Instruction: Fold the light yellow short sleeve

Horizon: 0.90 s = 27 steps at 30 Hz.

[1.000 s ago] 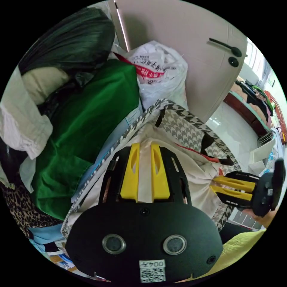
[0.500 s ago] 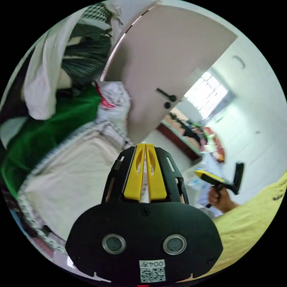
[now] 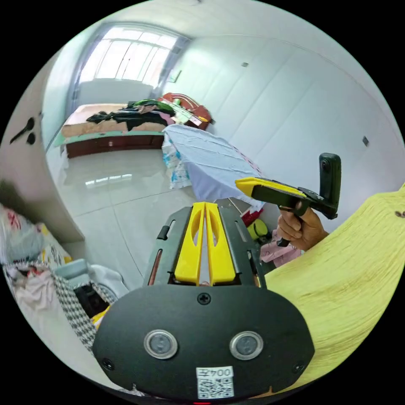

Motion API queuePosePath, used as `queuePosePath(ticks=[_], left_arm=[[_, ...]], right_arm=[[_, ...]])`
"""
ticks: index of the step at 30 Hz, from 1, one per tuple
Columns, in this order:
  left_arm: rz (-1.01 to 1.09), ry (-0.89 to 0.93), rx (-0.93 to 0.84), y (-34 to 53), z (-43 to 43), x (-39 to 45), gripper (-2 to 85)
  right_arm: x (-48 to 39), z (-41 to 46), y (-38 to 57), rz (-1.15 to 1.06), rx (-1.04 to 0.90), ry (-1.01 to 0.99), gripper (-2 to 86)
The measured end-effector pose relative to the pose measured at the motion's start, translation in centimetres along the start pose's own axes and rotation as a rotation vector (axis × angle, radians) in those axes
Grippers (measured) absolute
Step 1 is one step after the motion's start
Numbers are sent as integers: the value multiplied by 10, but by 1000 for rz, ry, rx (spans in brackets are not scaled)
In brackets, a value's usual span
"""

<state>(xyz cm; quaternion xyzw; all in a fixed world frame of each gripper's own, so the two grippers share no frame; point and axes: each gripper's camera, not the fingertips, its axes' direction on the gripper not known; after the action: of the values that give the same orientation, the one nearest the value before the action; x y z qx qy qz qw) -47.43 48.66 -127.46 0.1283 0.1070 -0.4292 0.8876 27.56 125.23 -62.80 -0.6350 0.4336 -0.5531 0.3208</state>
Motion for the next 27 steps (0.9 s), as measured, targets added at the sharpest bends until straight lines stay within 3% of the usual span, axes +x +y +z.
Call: queuePosePath(ticks=[6, 14, 20, 27], left_arm=[[86, 165, -25, -38, 185, 130, 2], [15, 552, -95, -73, 458, 295, 2], [66, 657, -198, -123, 650, 397, 3], [79, 752, -281, -187, 880, 487, 2]], right_arm=[[119, -207, 59, 228, 135, 61, 56], [274, -538, 207, 629, 362, 535, 1], [347, -743, 313, 938, 445, 737, 76], [418, -934, 409, 1280, 525, 1016, 50]])
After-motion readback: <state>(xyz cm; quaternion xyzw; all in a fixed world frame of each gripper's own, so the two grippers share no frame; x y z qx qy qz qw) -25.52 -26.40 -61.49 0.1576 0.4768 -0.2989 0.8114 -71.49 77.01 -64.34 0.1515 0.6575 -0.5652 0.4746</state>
